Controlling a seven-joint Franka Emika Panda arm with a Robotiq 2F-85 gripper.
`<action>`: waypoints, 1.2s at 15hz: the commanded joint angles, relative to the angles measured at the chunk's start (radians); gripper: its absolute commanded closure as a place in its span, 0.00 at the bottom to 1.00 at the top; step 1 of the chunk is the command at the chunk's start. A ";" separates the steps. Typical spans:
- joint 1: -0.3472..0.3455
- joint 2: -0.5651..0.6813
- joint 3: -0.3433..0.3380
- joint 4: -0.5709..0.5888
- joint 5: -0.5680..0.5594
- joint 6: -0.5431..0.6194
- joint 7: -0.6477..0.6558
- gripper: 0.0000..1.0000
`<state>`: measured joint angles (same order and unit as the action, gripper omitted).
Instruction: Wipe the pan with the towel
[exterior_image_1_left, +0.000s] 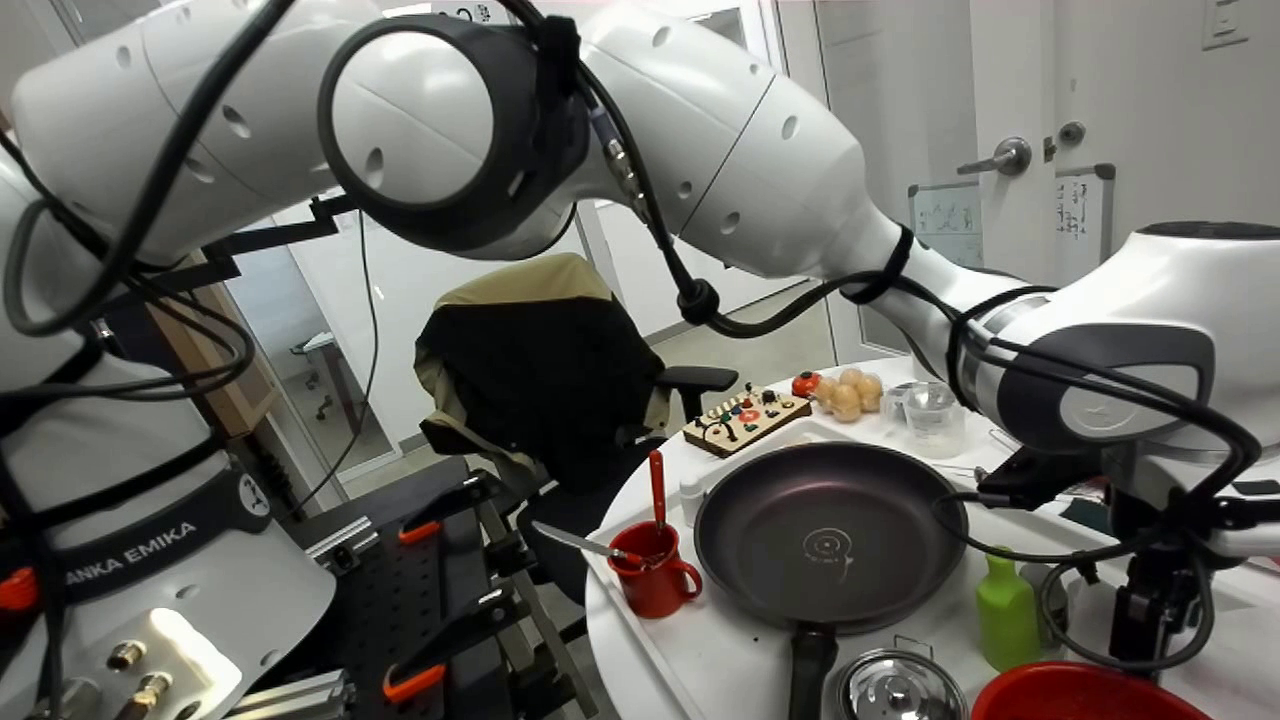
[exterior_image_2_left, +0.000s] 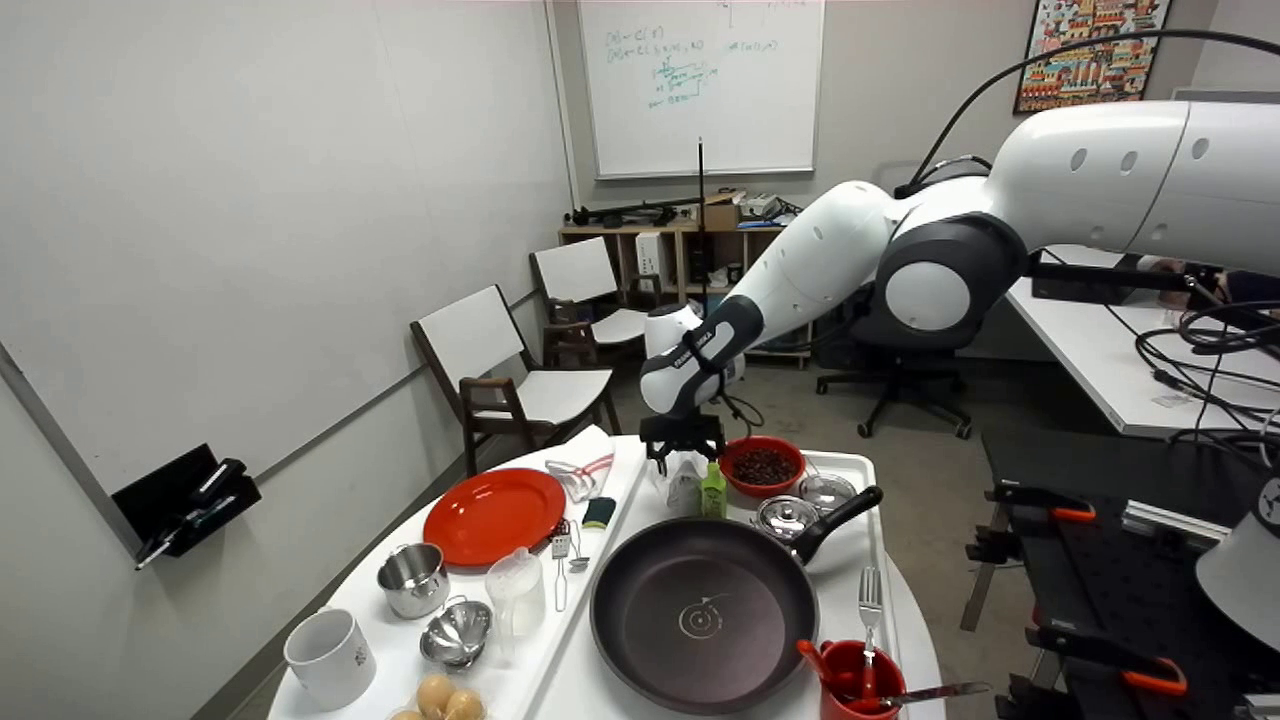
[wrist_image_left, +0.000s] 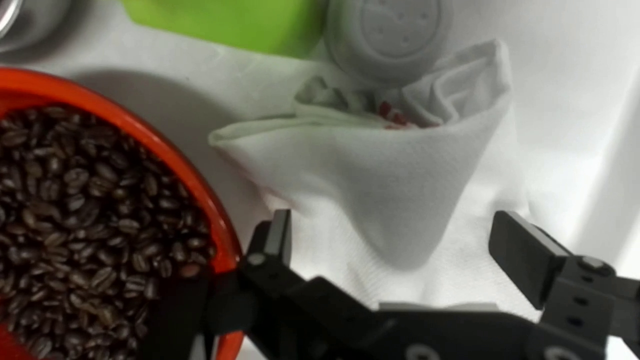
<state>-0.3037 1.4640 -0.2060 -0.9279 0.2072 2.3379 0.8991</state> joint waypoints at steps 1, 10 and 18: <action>0.003 0.000 -0.001 0.021 -0.016 -0.005 0.021 0.00; 0.007 -0.027 0.006 0.098 -0.006 0.018 -0.032 0.00; 0.048 -0.202 0.122 -0.018 -0.004 0.051 -0.378 0.00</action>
<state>-0.2718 1.3618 -0.1324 -0.8369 0.2072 2.3784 0.6533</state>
